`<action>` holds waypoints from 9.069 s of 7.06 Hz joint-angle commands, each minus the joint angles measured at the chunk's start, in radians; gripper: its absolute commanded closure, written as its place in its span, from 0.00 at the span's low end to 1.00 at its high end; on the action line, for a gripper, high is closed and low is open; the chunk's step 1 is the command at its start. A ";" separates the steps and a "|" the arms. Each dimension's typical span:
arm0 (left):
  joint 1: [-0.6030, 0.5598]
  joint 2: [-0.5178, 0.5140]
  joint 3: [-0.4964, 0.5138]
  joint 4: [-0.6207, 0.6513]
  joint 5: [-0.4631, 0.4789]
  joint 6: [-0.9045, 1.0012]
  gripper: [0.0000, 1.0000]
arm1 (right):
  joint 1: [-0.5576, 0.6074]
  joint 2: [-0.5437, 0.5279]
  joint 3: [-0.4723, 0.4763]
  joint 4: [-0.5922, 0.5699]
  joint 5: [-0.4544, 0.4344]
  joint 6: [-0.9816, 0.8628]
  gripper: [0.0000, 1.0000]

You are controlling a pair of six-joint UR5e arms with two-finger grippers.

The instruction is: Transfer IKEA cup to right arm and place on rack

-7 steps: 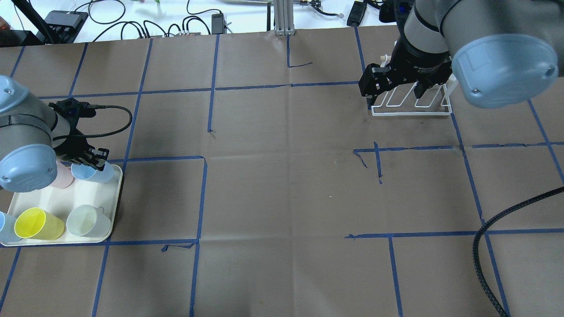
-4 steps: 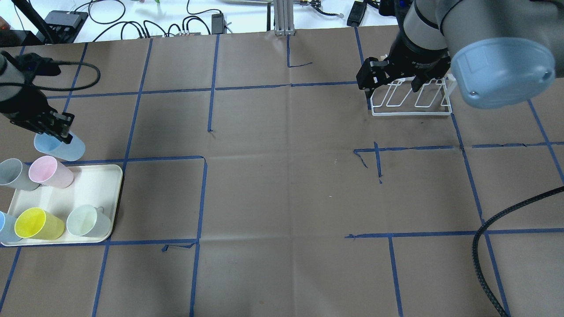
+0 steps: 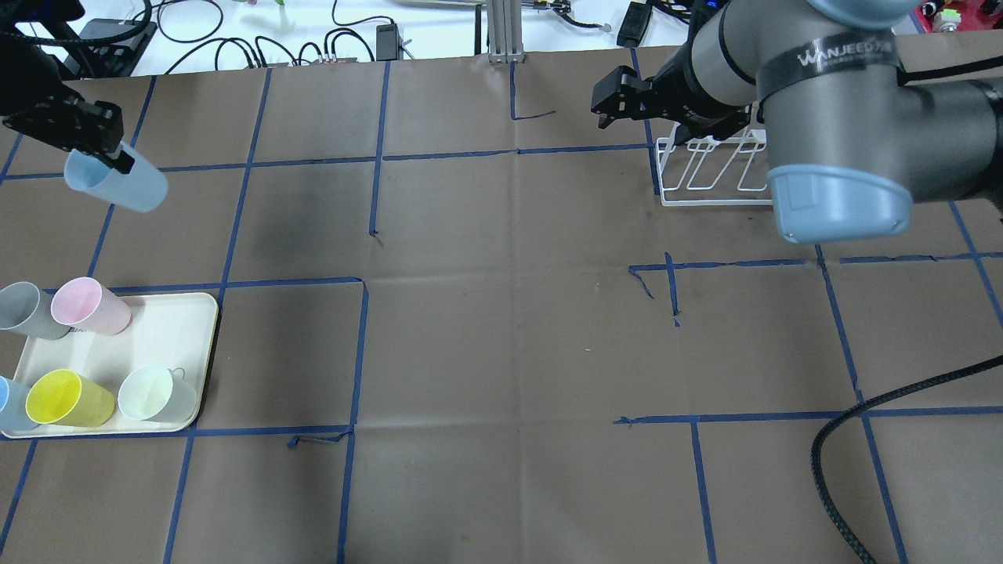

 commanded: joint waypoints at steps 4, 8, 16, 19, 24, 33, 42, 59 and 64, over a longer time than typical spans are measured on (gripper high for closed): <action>-0.125 0.015 -0.270 0.653 -0.573 -0.002 1.00 | -0.011 -0.052 0.256 -0.724 0.288 0.903 0.00; -0.197 -0.049 -0.563 1.220 -0.935 0.004 1.00 | 0.003 -0.054 0.425 -1.023 0.289 1.165 0.00; -0.392 -0.246 -0.657 2.075 -0.992 -0.485 0.97 | 0.004 0.007 0.424 -1.021 0.284 1.159 0.00; -0.399 -0.246 -0.657 2.076 -0.992 -0.485 0.96 | 0.004 0.033 0.416 -1.020 0.279 1.153 0.00; -0.399 -0.245 -0.657 2.076 -0.992 -0.488 0.92 | 0.006 0.092 0.369 -1.020 0.287 1.153 0.00; -0.402 -0.242 -0.656 2.078 -0.971 -0.502 0.91 | 0.031 0.147 0.317 -1.016 0.287 1.157 0.52; -0.316 -0.225 -0.651 2.084 -0.964 -0.534 0.06 | 0.028 0.150 0.289 -1.016 0.289 1.153 0.64; -0.356 0.091 -0.154 0.012 0.128 -0.519 0.01 | -0.215 0.564 -0.144 -1.142 -0.020 -0.320 0.69; -0.205 0.232 -0.338 -0.001 0.214 -0.376 0.01 | -0.210 0.583 -0.079 -1.133 -0.017 -0.321 0.69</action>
